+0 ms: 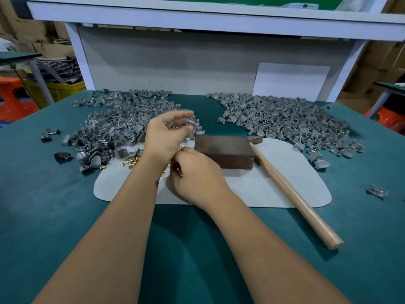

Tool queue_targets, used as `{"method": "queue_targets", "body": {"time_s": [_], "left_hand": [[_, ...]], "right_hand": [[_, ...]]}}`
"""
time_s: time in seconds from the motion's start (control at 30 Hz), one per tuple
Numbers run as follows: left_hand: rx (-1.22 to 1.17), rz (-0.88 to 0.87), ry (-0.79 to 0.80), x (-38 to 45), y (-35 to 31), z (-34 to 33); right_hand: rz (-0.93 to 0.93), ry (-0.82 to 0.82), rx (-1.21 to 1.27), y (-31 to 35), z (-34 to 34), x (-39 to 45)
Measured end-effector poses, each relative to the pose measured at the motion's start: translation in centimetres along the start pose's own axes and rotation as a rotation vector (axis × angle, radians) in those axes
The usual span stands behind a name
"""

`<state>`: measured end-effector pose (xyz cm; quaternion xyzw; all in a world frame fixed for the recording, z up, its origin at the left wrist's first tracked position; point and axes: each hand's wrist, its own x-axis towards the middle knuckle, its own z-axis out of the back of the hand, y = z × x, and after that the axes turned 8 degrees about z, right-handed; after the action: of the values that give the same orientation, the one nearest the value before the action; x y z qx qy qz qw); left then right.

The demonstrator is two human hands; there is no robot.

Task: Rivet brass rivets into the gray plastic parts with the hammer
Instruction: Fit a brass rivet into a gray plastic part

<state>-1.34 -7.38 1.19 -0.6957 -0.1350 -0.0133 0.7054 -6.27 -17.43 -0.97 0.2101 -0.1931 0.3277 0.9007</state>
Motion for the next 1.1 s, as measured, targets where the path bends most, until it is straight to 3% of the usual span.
{"method": "queue_targets", "body": {"time_s": [0.17, 0.27, 0.37, 0.57, 0.83, 1.1], "left_hand": [[-0.168, 0.0, 0.045, -0.5, -0.4, -0.8], [-0.1, -0.042, 0.111, -1.1, -0.4, -1.8], [0.016, -0.075, 0.164, -1.8, 0.0, -2.8], [0.186, -0.043, 0.167, -2.1, 1.2, -4.1], [0.184, -0.014, 0.196, -2.0, 1.3, -3.9], [0.208, -0.112, 0.201, -1.9, 1.5, -4.0]], "right_hand": [[-0.101, -0.359, 0.132, -1.2, 1.9, 0.0], [-0.234, -0.62, 0.192, -2.7, 3.4, -0.4], [-0.426, -0.749, 0.248, -4.9, 4.8, -0.7], [-0.611, -0.629, 0.346, -7.8, 5.2, -1.1], [-0.479, -0.557, 0.383, -7.9, 4.0, -1.0], [-0.449, -0.565, 0.414, -8.2, 4.0, -1.1]]}}
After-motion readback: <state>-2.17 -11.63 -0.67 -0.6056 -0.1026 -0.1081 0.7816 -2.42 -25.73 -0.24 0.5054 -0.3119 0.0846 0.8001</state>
